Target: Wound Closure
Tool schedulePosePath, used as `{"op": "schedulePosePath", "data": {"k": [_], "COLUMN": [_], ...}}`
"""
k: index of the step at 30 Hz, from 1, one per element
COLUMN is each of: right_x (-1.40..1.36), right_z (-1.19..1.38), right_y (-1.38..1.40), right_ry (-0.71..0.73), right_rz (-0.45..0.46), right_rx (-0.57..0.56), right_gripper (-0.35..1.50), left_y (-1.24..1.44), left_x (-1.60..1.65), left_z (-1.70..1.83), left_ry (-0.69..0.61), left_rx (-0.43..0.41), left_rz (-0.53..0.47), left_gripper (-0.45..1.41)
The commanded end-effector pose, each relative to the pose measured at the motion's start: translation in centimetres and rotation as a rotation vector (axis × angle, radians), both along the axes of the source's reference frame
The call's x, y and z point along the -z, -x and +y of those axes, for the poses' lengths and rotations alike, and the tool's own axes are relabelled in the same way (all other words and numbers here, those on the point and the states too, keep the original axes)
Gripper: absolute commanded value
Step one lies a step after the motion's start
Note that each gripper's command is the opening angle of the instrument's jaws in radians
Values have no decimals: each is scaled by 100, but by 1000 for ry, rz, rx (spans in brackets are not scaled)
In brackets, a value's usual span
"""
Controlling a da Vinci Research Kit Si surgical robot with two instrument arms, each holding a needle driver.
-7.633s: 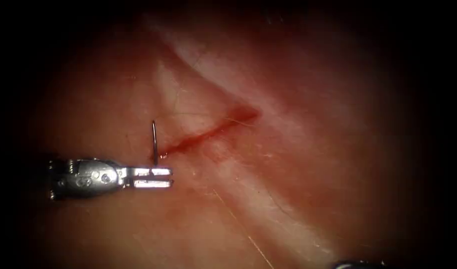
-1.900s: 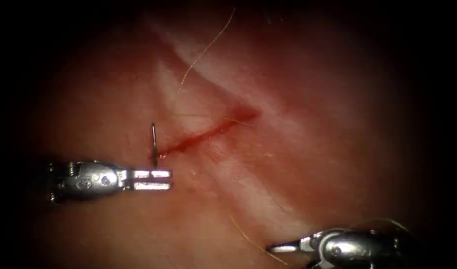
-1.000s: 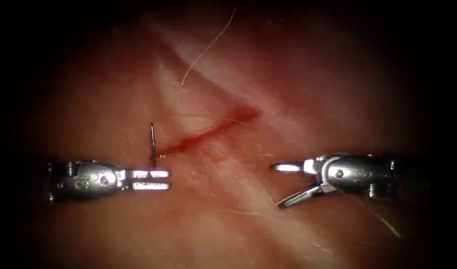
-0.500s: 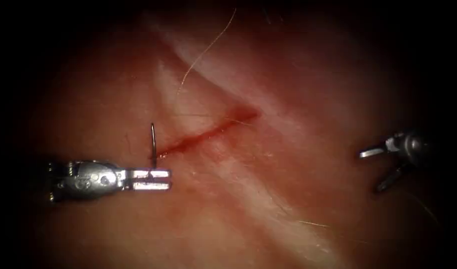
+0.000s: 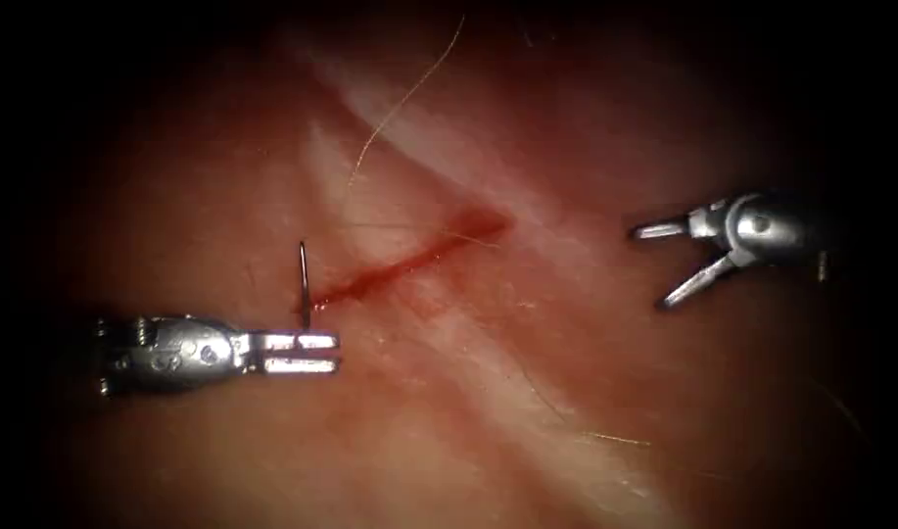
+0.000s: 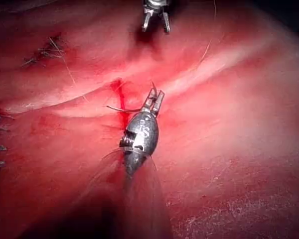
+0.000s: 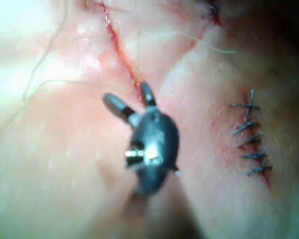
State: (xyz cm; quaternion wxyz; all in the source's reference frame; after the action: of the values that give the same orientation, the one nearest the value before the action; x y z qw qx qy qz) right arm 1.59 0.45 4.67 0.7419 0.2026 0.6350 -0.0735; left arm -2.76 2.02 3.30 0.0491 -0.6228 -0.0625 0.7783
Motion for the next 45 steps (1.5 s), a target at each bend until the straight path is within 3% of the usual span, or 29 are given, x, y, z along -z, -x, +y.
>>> {"op": "schedulePosePath", "data": {"k": [1,6,7,14,19,31,33,34,35,36,45], "right_x": [-12,-38,-55,-89,-90,-67,-68,-69,-70,-72,-83], "right_z": [-19,-46,-59,-81,-80,-95,-97,-97,-97,-96,-86], "right_y": [-50,-89,-105,-129,-130,-164,-171,-171,-172,-170,-158], "right_ry": [1,24,42,79,75,15,14,8,-16,-57,-90], "right_rz": [47,66,66,66,80,120,127,128,125,117,69], "right_rx": [-16,-12,-8,-6,-20,-54,-45,-41,-34,-26,-45], "right_gripper": [105,101,101,98,96,91,71,51,-15,-35,-35], "left_y": [4,1,0,0,0,-1,-1,-1,-1,-2,-2], "left_x": [-6,-9,-11,-9,-9,-9,-9,-9,-9,-9,-9], "left_z": [-1,1,3,1,1,2,2,1,1,1,1], "left_ry": [0,-5,-4,-5,-5,-10,-10,-10,-10,-10,-10], "left_rx": [-2,-1,1,2,2,2,2,2,2,4,4], "left_rz": [-2,-2,0,1,1,1,1,1,1,2,2], "left_gripper": [-45,-45,-45,-45,-45,-45,-45,-45,-45,-45,-45]}}
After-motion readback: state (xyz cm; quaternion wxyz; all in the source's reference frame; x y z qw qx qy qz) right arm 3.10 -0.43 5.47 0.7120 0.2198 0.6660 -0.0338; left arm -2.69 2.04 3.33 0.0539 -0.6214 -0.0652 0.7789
